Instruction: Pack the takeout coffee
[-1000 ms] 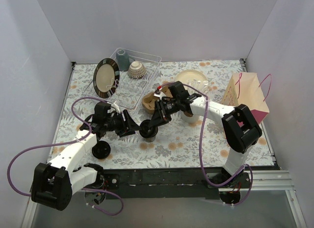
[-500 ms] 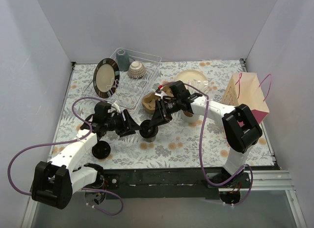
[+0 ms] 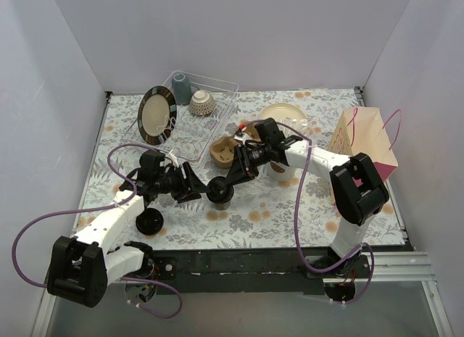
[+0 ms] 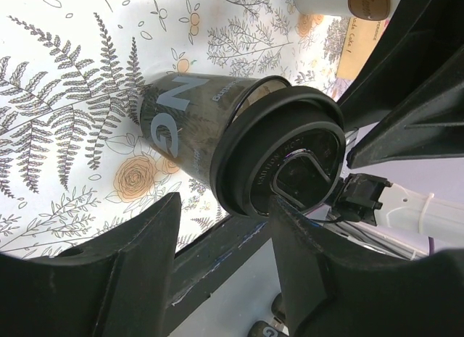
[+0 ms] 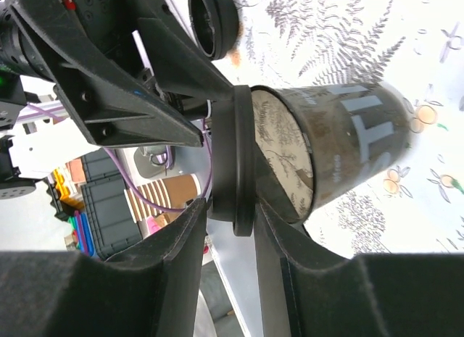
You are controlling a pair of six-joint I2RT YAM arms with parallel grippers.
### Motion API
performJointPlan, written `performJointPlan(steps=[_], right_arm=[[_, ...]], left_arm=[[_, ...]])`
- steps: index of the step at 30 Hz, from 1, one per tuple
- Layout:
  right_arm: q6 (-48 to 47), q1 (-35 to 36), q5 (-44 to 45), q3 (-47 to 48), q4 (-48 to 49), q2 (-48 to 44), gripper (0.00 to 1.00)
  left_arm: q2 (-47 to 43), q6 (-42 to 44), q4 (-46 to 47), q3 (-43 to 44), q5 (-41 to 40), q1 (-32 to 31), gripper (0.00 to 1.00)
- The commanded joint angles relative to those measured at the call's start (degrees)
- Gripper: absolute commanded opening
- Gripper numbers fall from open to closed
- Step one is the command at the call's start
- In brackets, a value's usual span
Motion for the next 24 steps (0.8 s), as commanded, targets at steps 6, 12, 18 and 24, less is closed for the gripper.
performJointPlan(steps=[6,12,18,24], right_arm=[[-2.1,-1.6,0.7,0.2,-2.9,-2.7,0.41],[-2.9,-2.4,1.7,0.1,-4.4,-3.5,0.43],[-4.1,-2.7,4.2,1.1,-6.9,-4.7,0.45],[-7.4,-2.6,8.0,5.1,-11.6,-5.5,0.47]], left_arm=[[0.0,-0.3,1.2,2.2,1.2,-0.2,0.51],[-0.6,-0.3,1.2,2.3,1.3,-0.2,0.52],[-1.3,0.0,1.0,3.0,0.8,-0.2,0.55],[-0.8,3.3,0.6,3.8,-0.1,-0.2,0.59]])
